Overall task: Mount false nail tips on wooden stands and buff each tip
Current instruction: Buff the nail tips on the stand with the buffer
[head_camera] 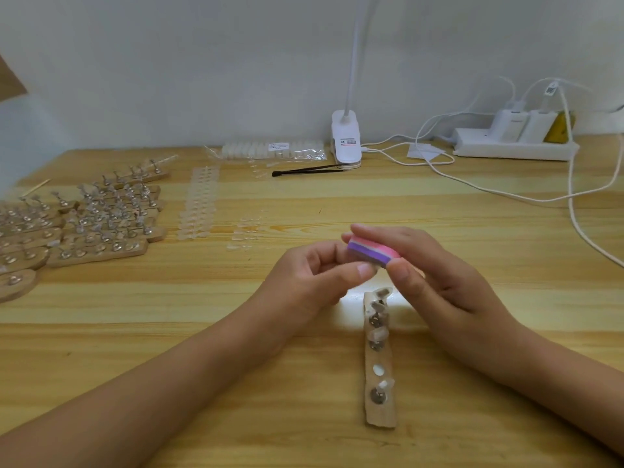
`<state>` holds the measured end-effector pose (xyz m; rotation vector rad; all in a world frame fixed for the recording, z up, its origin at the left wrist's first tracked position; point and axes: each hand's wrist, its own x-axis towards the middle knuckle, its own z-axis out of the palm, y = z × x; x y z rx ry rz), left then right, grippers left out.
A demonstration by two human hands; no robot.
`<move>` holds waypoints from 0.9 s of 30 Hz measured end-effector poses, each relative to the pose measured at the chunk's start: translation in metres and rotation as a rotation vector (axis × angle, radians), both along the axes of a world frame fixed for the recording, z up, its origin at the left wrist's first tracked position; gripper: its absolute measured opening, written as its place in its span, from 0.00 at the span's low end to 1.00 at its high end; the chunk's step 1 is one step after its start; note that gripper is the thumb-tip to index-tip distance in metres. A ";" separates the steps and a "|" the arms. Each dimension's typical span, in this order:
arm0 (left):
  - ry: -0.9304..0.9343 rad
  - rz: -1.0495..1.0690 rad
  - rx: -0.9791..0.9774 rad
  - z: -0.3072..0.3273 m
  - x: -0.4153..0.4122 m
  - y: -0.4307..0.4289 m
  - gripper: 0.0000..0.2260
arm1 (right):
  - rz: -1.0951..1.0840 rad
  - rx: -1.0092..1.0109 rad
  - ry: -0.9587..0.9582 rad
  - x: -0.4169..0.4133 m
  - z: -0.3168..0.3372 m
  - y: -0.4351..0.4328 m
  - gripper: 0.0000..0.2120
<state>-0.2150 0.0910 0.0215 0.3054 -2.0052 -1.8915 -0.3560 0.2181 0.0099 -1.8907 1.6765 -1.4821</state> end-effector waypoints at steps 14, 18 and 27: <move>-0.038 0.037 0.080 -0.001 0.000 -0.004 0.08 | -0.032 -0.080 -0.115 -0.007 0.002 0.002 0.23; -0.030 0.067 0.141 -0.001 -0.002 -0.007 0.09 | -0.035 -0.093 -0.133 -0.003 0.003 0.006 0.17; -0.039 0.039 0.125 0.000 -0.001 -0.006 0.08 | 0.005 -0.123 -0.328 -0.002 0.006 0.001 0.19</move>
